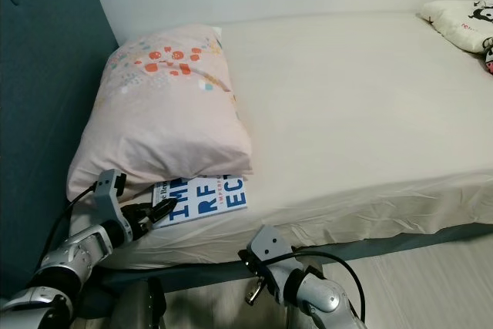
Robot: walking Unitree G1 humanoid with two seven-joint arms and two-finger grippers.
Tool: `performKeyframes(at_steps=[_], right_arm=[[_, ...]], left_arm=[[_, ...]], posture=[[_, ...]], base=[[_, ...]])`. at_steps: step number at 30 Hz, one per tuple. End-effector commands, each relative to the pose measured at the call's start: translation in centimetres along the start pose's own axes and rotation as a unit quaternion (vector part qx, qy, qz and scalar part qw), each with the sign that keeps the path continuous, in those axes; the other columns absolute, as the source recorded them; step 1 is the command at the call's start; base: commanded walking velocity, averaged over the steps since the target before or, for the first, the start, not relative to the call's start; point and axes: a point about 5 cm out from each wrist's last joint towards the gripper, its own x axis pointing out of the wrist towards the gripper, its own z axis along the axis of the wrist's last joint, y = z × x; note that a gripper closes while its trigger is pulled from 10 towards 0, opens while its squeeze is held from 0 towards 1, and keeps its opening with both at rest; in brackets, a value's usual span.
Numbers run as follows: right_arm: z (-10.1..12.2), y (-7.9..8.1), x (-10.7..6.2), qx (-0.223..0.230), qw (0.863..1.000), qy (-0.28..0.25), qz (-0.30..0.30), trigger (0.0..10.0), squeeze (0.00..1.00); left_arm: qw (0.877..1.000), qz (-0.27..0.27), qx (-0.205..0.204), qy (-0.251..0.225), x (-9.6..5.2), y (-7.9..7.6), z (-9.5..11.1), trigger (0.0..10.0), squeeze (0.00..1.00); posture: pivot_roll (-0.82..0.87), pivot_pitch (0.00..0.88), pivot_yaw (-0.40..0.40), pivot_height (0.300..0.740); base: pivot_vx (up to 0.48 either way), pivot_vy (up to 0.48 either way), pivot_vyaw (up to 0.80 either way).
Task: Clean up the room
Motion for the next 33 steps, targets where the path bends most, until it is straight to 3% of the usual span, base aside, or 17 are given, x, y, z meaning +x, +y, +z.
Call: performKeyframes(at_steps=[1, 3, 7, 10, 11, 12, 18, 20, 21, 27, 30, 33], right_arm=[[-0.3, 0.2, -0.1, 0.007, 1.0, 0.004, 0.002, 10.0, 0.0], [-0.1, 0.0, 0.1, 0.006, 1.0, 0.003, 0.001, 10.0, 0.0], [-0.1, 0.0, 0.2, 0.007, 1.0, 0.002, 0.0, 10.0, 0.0], [0.1, -0.1, 0.6, 0.007, 1.0, -0.001, 0.0, 10.0, 0.0], [0.1, -0.1, 0.6, 0.007, 1.0, -0.001, 0.0, 10.0, 0.0], [0.2, -0.1, 0.9, 0.007, 1.0, -0.004, 0.002, 10.0, 0.0], [0.7, -0.2, 1.9, 0.01, 1.0, -0.015, 0.001, 10.0, 0.0], [0.8, -0.3, 2.1, 0.011, 1.0, -0.017, 0.0, 10.0, 0.0], [0.9, -0.5, 2.4, 0.008, 1.0, -0.018, 0.0, 10.0, 0.0], [1.2, -0.8, 2.6, 0.004, 1.0, -0.022, -0.004, 10.0, 0.0], [1.4, -1.5, 2.6, 0.001, 1.0, -0.027, -0.013, 10.0, 0.0], [1.4, -1.5, 2.5, 0.001, 1.0, -0.027, -0.014, 10.0, 0.0]], left_arm=[[1.0, 0.018, 0.016, 0.005, -0.1, 0.4, 0.1, 10.0, 0.0], [0.999, 0.037, 0.036, -0.005, -0.8, 1.4, 1.4, 10.0, 0.0], [0.998, 0.027, 0.052, -0.004, -1.4, 1.9, 2.2, 10.0, 0.0], [0.994, -0.001, 0.109, 0.017, -3.7, 3.3, 4.5, 10.0, 0.0], [0.994, -0.001, 0.109, 0.017, -3.7, 3.3, 4.5, 10.0, 0.0], [0.991, -0.017, 0.134, 0.028, -5.1, 4.0, 5.9, 10.0, 0.0], [0.985, -0.072, 0.152, 0.021, -7.5, 4.0, 8.9, 10.0, 0.0], [0.984, -0.08, 0.158, 0.025, -7.6, 3.8, 8.8, 10.0, 0.0], [0.979, -0.065, 0.185, 0.055, -7.1, 3.7, 7.4, 10.0, 0.0], [0.973, -0.066, 0.206, 0.079, -6.4, 3.3, 5.5, 10.0, 0.0], [0.951, -0.133, 0.236, 0.146, -5.7, 1.4, 2.6, 10.0, 0.0], [0.946, -0.098, 0.27, 0.15, -4.7, 1.4, 2.6, 10.0, 0.0]], posture=[[-0.04, 0.242, -0.029, 0.525], [-0.04, 0.232, -0.028, 0.525], [-0.03, 0.22, -0.027, 0.525], [-0.02, 0.201, -0.027, 0.525], [-0.02, 0.201, -0.027, 0.525], [-0.01, 0.179, -0.027, 0.525], [0.01, 0.14, -0.03, 0.525], [0.01, 0.14, -0.03, 0.525], [0.01, 0.14, -0.03, 0.525], [0.0, 0.127, -0.027, 0.525], [0.0, 0.137, -0.028, 0.525], [0.0, 0.147, -0.03, 0.525]], base=[[0.0, 0.0, 0.0], [0.0, 0.0, 0.0], [0.0, 0.0, 0.0], [0.0, 0.0, 0.0], [0.0, 0.0, 0.0], [0.0, 0.0, 0.0], [0.0, 0.0, 0.0], [0.0, 0.0, 0.0], [0.0, 0.0, 0.0], [0.0, 0.0, 0.0], [0.0, 0.0, 0.0], [0.0, 0.0, 0.0]])
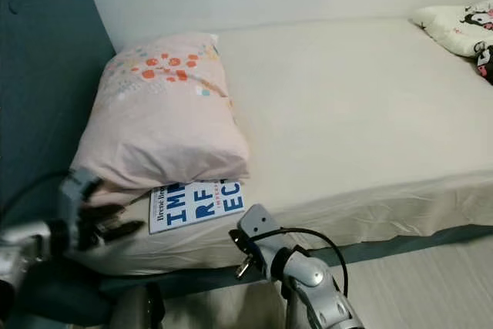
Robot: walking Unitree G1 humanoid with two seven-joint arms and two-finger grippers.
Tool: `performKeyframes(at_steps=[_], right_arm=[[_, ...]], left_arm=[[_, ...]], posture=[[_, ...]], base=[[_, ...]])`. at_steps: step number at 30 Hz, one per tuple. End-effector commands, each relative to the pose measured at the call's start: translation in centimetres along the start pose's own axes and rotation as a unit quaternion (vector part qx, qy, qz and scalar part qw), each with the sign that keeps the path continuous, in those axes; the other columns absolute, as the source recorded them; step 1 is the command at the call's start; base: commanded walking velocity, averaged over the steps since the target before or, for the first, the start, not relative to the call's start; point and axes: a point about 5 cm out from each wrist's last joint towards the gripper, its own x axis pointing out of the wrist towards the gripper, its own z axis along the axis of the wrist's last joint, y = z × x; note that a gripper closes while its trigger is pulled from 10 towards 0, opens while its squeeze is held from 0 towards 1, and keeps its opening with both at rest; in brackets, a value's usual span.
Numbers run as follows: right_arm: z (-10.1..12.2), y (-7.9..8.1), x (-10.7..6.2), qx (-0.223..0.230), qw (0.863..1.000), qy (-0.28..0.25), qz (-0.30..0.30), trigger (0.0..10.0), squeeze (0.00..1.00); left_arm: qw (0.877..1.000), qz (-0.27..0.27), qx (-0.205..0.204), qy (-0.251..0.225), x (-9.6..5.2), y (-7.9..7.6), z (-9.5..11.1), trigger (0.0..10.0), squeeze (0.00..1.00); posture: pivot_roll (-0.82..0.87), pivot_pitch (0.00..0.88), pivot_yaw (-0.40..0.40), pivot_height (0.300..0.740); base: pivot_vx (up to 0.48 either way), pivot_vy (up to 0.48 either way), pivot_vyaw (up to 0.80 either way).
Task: Clean up the room
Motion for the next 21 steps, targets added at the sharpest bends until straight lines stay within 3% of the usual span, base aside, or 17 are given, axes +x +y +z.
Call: performKeyframes(at_steps=[1, 2, 3, 5, 6, 9, 13, 17, 18, 21], right_arm=[[-0.5, 0.2, -0.1, 0.005, 1.0, 0.003, 0.002, 10.0, 0.0], [-0.6, 0.3, -0.1, 0.005, 1.0, 0.004, 0.003, 10.0, 0.0], [-0.6, 0.3, -0.1, 0.005, 1.0, 0.004, 0.003, 10.0, 0.0], [-0.6, 0.5, -0.1, 0.006, 1.0, 0.003, 0.004, 10.0, 0.0], [-0.6, 0.5, -0.1, 0.006, 1.0, 0.003, 0.004, 10.0, 0.0], [-0.7, 1.0, -0.3, 0.009, 1.0, 0.003, 0.0, 10.0, 0.0], [-0.9, 1.0, -0.4, 0.011, 1.0, 0.003, -0.009, 10.0, 0.0], [-1.0, 1.0, -0.4, 0.012, 1.0, 0.003, -0.021, 10.0, 0.0], [-1.0, 1.0, -0.2, 0.013, 0.999, 0.003, -0.029, 10.0, 0.0], [-0.9, 1.0, -0.2, 0.013, 0.999, 0.003, -0.03, 10.0, 0.0]], left_arm=[[0.999, 0.018, 0.02, 0.018, 0.3, 0.1, -0.1, 10.0, 0.0], [0.991, 0.128, 0.035, 0.011, 1.5, 1.7, 0.7, 10.0, 0.0], [0.991, 0.128, 0.035, 0.011, 1.5, 1.7, 0.7, 10.0, 0.0], [0.978, 0.197, 0.064, 0.009, 2.4, 2.5, 1.7, 10.0, 0.0], [0.978, 0.197, 0.064, 0.009, 2.4, 2.5, 1.7, 10.0, 0.0], [0.96, 0.241, 0.138, 0.023, 4.3, 2.5, 4.0, 10.0, 0.0], [0.954, 0.249, 0.169, 0.016, 5.6, 2.0, 5.7, 10.0, 0.0], [0.951, 0.259, 0.171, -0.013, 7.2, 1.2, 7.5, 10.0, 0.0], [0.943, 0.28, 0.177, -0.031, 8.3, 0.5, 8.8, 10.0, 0.0], [0.938, 0.291, 0.185, -0.034, 8.7, 0.3, 9.2, 10.0, 0.0]], posture=[[0.0, 0.147, -0.03, 0.525], [0.0, 0.158, -0.03, 0.525], [0.0, 0.158, -0.03, 0.525], [-0.01, 0.177, -0.023, 0.525], [-0.01, 0.177, -0.023, 0.525], [-0.03, 0.197, 0.01, 0.525], [-0.03, 0.197, 0.01, 0.525], [-0.03, 0.202, 0.023, 0.525], [-0.03, 0.207, 0.025, 0.525], [-0.03, 0.207, 0.025, 0.525]], base=[[0.0, 0.0, 0.0], [0.0, 0.0, 0.0], [0.0, 0.0, 0.0], [0.0, 0.0, 0.0], [0.0, 0.0, 0.0], [0.0, 0.0, 0.0], [0.0, 0.0, 0.0], [0.0, 0.0, 0.0], [0.0, 0.0, 0.0], [0.0, 0.0, 0.0]])
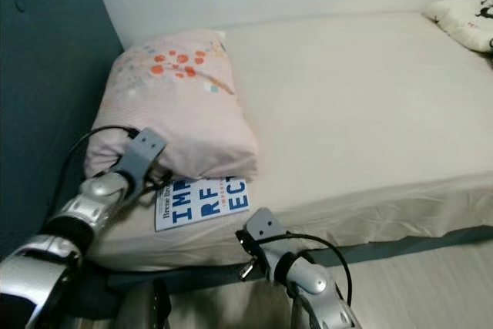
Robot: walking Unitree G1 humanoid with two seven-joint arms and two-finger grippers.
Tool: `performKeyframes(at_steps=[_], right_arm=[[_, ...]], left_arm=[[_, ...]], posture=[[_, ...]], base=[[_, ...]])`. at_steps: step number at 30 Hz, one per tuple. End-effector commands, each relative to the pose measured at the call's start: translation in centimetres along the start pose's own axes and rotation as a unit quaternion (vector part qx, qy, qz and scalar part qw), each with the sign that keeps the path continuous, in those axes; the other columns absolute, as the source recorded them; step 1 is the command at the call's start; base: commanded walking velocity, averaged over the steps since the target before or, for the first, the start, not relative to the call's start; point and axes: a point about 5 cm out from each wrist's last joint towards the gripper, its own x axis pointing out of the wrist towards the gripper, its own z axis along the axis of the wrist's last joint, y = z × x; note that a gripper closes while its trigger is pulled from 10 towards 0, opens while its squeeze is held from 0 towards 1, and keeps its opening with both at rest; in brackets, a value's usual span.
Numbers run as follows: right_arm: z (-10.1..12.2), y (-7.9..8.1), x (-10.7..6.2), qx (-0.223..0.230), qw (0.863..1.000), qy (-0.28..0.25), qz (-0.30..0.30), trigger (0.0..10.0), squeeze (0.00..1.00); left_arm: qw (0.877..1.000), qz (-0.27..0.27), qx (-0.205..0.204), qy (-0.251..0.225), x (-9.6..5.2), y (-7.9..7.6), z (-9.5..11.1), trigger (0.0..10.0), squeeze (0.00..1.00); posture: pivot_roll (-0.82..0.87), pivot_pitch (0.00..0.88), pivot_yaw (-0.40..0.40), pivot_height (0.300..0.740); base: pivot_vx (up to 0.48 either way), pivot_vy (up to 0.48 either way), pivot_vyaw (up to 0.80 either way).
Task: Clean up the room
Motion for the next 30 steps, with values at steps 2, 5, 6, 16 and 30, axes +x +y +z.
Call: performKeyframes(at_steps=[2, 5, 6, 16, 30], right_arm=[[-0.2, 0.1, 0.1, -0.004, 1.0, 0.006, -0.003, 10.0, 0.0], [-0.1, -0.2, 0.2, -0.006, 1.0, 0.005, -0.009, 10.0, 0.0], [-0.1, -0.3, 0.3, -0.006, 1.0, 0.005, -0.011, 10.0, 0.0], [0.1, -0.4, 0.5, -0.012, 1.0, 0.005, -0.011, 10.0, 0.0], [0.0, -0.2, 0.7, -0.011, 1.0, 0.01, 0.012, 10.0, 0.0]], left_arm=[[0.998, 0.047, 0.03, 0.0, 0.3, 0.2, 0.5, 10.0, 0.0], [0.995, 0.096, 0.041, -0.003, 0.4, 1.1, 1.3, 10.0, 0.0], [0.993, 0.111, 0.047, -0.002, 0.4, 1.4, 1.5, 10.0, 0.0], [0.981, 0.158, 0.097, 0.052, -1.3, 4.5, -1.6, 10.0, 0.0], [0.98, -0.082, -0.169, -0.067, -3.3, 1.7, -4.0, 10.0, 0.0]], posture=[[-0.03, 0.212, 0.03, 0.525], [-0.03, 0.213, 0.032, 0.525], [-0.03, 0.212, 0.032, 0.525], [-0.04, 0.194, 0.014, 0.525], [-0.01, 0.159, -0.026, 0.525]], base=[[0.0, 0.0, 0.0], [0.0, 0.0, 0.0], [0.0, 0.0, 0.0], [0.0, 0.0, 0.0], [0.0, 0.0, 0.0]])
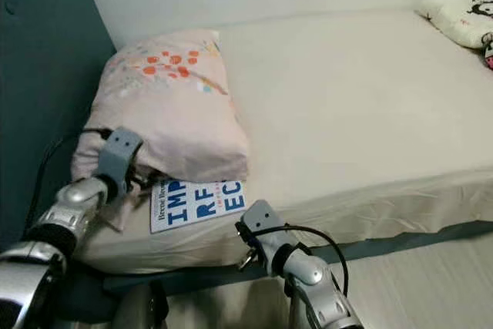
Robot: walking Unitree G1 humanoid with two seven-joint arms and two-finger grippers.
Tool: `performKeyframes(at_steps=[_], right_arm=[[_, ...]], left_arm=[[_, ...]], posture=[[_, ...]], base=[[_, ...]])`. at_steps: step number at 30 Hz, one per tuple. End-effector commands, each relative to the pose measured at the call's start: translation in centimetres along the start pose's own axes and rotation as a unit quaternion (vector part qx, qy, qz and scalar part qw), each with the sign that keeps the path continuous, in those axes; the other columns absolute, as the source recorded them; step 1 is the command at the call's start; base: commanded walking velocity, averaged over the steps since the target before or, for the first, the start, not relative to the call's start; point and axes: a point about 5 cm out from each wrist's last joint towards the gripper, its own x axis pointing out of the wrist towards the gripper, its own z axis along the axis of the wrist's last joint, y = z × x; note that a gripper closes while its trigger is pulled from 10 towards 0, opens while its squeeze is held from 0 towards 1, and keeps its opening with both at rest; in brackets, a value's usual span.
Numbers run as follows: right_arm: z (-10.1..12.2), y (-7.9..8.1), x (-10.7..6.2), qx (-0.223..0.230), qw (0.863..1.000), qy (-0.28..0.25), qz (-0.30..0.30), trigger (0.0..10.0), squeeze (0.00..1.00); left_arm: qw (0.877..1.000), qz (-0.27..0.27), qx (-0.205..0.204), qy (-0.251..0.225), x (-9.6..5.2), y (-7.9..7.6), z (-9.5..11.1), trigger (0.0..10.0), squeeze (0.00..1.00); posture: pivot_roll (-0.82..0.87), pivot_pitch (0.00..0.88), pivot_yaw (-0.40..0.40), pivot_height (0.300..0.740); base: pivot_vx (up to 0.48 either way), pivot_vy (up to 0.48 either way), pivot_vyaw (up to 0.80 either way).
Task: Clean up the room
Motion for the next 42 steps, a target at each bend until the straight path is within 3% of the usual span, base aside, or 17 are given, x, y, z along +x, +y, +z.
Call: performKeyframes(at_steps=[1, 5, 8, 9, 10, 11, 12, 14, 17, 19, 20, 22, 23, 26, 30, 33, 42], right_arm=[[-0.6, 0.5, -0.1, 0.004, 1.0, 0.008, 0.012, 10.0, 0.0], [-0.7, 0.5, 0.0, 0.002, 1.0, 0.01, 0.017, 10.0, 0.0], [-0.5, 0.6, 0.0, 0.007, 1.0, 0.005, 0.015, 10.0, 0.0], [-0.5, 0.6, 0.0, 0.007, 1.0, 0.005, 0.015, 10.0, 0.0], [-0.5, 0.5, 0.0, 0.023, 1.0, 0.001, 0.005, 10.0, 0.0], [-0.4, 0.0, 0.1, 0.056, 0.998, -0.01, -0.023, 10.0, 0.0], [-0.4, 0.0, 0.1, 0.056, 0.998, -0.01, -0.023, 10.0, 0.0], [-0.1, -1.5, 0.2, 0.119, 0.988, -0.031, -0.091, 10.0, 0.0], [-0.2, -3.1, 0.3, 0.157, 0.973, -0.035, -0.163, 10.0, 0.0], [-0.3, -3.5, 0.4, 0.156, 0.972, -0.031, -0.175, 10.0, 0.0], [-0.5, -3.8, 0.4, 0.145, 0.972, -0.027, -0.184, 10.0, 0.0], [-0.6, -3.9, 0.3, 0.139, 0.972, -0.026, -0.186, 10.0, 0.0], [-0.6, -3.9, 0.3, 0.139, 0.972, -0.026, -0.186, 10.0, 0.0], [-0.7, -3.9, 0.1, 0.106, 0.977, -0.028, -0.184, 10.0, 0.0], [-0.9, -3.6, -0.1, 0.095, 0.979, -0.03, -0.178, 10.0, 0.0], [-1.3, -3.0, -0.5, 0.075, 0.982, -0.032, -0.172, 10.0, 0.0], [-2.0, -2.4, -1.3, 0.067, 0.98, -0.034, -0.187, 10.0, 0.0]], left_arm=[[0.998, -0.043, -0.047, -0.028, -0.6, -1.1, -0.4, 10.0, 0.0], [0.995, -0.067, -0.073, -0.033, -1.9, -2.4, -1.7, 10.0, 0.0], [0.994, 0.012, -0.105, -0.014, -4.7, -1.7, -4.7, 10.0, 0.0], [0.994, 0.012, -0.105, -0.014, -4.7, -1.7, -4.7, 10.0, 0.0], [0.988, 0.072, -0.137, -0.021, -5.5, -0.4, -5.1, 10.0, 0.0], [0.97, 0.138, -0.191, -0.055, -6.5, 1.0, -5.0, 10.0, 0.0], [0.97, 0.138, -0.191, -0.055, -6.5, 1.0, -5.0, 10.0, 0.0], [0.941, 0.233, -0.233, -0.071, -7.9, 2.3, -5.3, 10.0, 0.0], [0.942, 0.269, -0.189, -0.07, -9.0, 1.0, -5.6, 10.0, 0.0], [0.936, 0.28, -0.203, -0.07, -9.4, 0.4, -5.9, 10.0, 0.0], [0.927, 0.289, -0.232, -0.06, -9.8, -0.7, -6.3, 10.0, 0.0], [0.925, 0.289, -0.24, -0.054, -9.9, -1.2, -6.5, 10.0, 0.0], [0.925, 0.289, -0.24, -0.054, -9.9, -1.2, -6.5, 10.0, 0.0], [0.938, 0.276, -0.208, -0.032, -9.4, -3.7, -7.0, 10.0, 0.0], [0.943, 0.261, -0.201, -0.034, -9.2, -4.6, -7.0, 10.0, 0.0], [0.958, 0.238, -0.155, -0.035, -9.4, -6.0, -6.7, 10.0, 0.0], [0.971, 0.211, -0.11, -0.026, -9.7, -7.9, -6.5, 10.0, 0.0]], posture=[[-0.01, 0.159, -0.026, 0.525], [-0.01, 0.15, -0.026, 0.525], [-0.01, 0.143, -0.024, 0.525], [-0.01, 0.143, -0.024, 0.525], [0.0, 0.136, -0.023, 0.525], [0.01, 0.128, -0.025, 0.525], [0.01, 0.128, -0.025, 0.525], [0.01, 0.123, -0.025, 0.525], [0.02, 0.106, -0.021, 0.525], [0.02, 0.102, -0.019, 0.525], [0.02, 0.091, -0.021, 0.525], [0.02, 0.091, -0.021, 0.525], [0.02, 0.091, -0.021, 0.525], [0.03, 0.069, -0.033, 0.525], [0.03, 0.063, -0.036, 0.525], [0.04, 0.054, -0.033, 0.525], [0.05, 0.052, -0.028, 0.525]], base=[[0.0, 0.0, 0.0], [0.0, 0.0, 0.0], [0.0, 0.0, 0.0], [0.0, 0.0, 0.0], [0.0, 0.0, 0.0], [0.0, 0.0, 0.0], [0.0, 0.0, 0.0], [0.0, 0.0, 0.0], [0.0, 0.0, 0.0], [0.0, 0.0, 0.0], [0.0, 0.0, 0.0], [0.0, 0.0, 0.0], [0.0, 0.0, 0.0], [0.0, 0.0, 0.0], [0.0, 0.0, 0.0], [0.0, 0.0, 0.0], [0.0, 0.0, 0.0]])
